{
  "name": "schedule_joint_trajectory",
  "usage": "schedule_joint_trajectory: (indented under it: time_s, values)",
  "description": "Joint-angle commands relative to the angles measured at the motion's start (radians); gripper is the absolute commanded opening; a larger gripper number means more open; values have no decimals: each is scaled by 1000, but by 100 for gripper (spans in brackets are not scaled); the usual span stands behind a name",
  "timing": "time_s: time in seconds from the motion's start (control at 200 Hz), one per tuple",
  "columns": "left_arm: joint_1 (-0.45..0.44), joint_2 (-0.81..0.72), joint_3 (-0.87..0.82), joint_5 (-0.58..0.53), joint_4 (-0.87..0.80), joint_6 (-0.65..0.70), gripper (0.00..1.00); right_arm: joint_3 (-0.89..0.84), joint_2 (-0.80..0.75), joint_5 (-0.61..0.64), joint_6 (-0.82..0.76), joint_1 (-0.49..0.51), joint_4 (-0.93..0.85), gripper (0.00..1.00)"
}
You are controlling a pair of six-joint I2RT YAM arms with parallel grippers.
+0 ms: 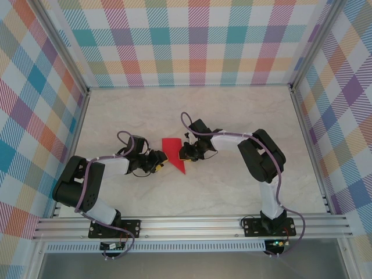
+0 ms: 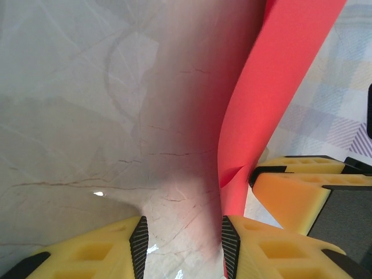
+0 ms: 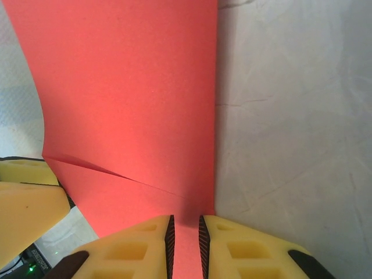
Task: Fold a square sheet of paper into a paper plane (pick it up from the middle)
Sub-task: Move the paper to the center of the table, then fold the wing for the fifth time at the center of the table.
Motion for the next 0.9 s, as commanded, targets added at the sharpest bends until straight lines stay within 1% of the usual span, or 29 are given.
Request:
schedule_joint_trajectory:
  time_s: [0.0,0.345,0.485,0.515,0.595,0.735,0.895]
  values:
    - [-29,61,33,20,181,6,41,10,16,4,-7,-1,-21,21]
    - [-41,69,47,27,271,4,40,3,17,2,-10,-3,-19,21]
    - [-43,67,55,21,282,5,36,1,17,1,-10,-3,-19,21]
    - [-43,64,55,17,277,6,35,1,17,1,-10,-3,-19,20]
    - [-43,36,57,-12,239,20,34,0,13,2,-10,-3,-19,20]
    - [-46,-21,48,-50,171,43,34,-3,6,5,-11,-3,-24,20]
    - [-48,-46,37,-54,158,45,35,-4,0,0,-12,-3,-23,20]
